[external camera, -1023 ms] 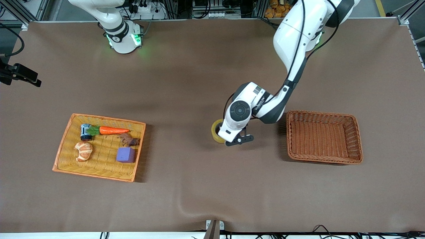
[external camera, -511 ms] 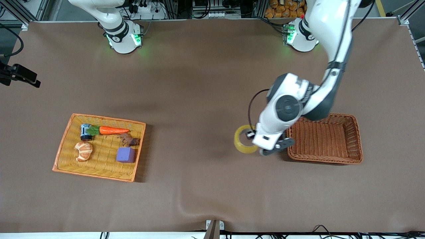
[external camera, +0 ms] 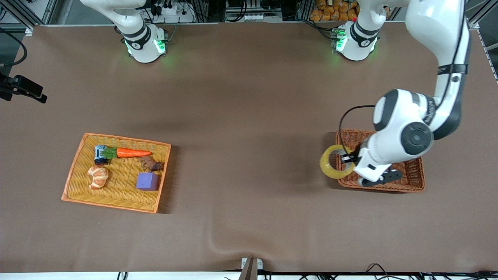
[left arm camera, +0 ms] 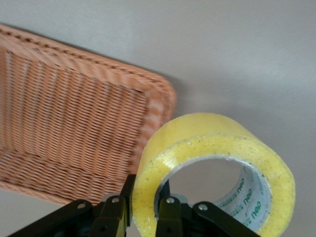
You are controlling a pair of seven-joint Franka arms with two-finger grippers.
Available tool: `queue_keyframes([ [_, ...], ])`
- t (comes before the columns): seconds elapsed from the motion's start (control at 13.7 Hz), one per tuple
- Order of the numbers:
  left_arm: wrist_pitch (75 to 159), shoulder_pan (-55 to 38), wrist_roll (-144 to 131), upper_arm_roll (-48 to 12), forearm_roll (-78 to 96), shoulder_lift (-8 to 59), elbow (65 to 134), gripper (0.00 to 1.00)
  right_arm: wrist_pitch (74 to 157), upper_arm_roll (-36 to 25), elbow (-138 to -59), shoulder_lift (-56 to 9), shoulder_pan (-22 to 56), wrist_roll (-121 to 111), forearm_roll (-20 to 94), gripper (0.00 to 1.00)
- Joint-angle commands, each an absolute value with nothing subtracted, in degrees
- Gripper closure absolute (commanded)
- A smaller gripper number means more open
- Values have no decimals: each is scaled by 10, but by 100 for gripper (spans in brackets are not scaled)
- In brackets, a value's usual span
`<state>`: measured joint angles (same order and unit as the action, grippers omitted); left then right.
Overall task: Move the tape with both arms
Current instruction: 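Carry the tape over the brown basket and lower it inside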
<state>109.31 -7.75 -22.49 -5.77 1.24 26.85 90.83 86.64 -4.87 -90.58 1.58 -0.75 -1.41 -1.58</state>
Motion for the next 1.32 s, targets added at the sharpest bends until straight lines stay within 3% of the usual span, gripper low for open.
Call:
queue_keyframes([
  [0.0,1088,-29,-137,-64,13,247,947,100,872,-40,-909,22,-19,-9,-13,0],
  [0.73,1180,35,3,-62,-31,281,1021,100,874,-40,-909,22,-20,-12,-12,0],
  [0.8,1180,34,3,-62,-31,289,1020,96,875,-40,-909,22,-20,-12,-12,0],
  [0.88,1181,35,3,-62,-31,294,1020,85,874,-40,-909,22,-20,-11,-12,0],
  [0.95,1181,39,4,-62,-31,294,1020,80,874,-40,-909,22,-21,-11,-12,0],
  [1.02,1181,40,4,-62,-31,296,1020,61,874,-40,-910,21,-20,-11,-12,0],
  [1.1,1181,40,4,-62,-31,298,1019,34,874,-40,-909,22,-20,-11,-12,0],
  [1.17,1181,41,7,-62,-31,298,1019,0,874,-40,-909,20,-20,-8,-11,0],
  [1.24,1181,42,12,-62,-31,298,1016,0,874,-40,-908,18,-20,-7,-12,0],
])
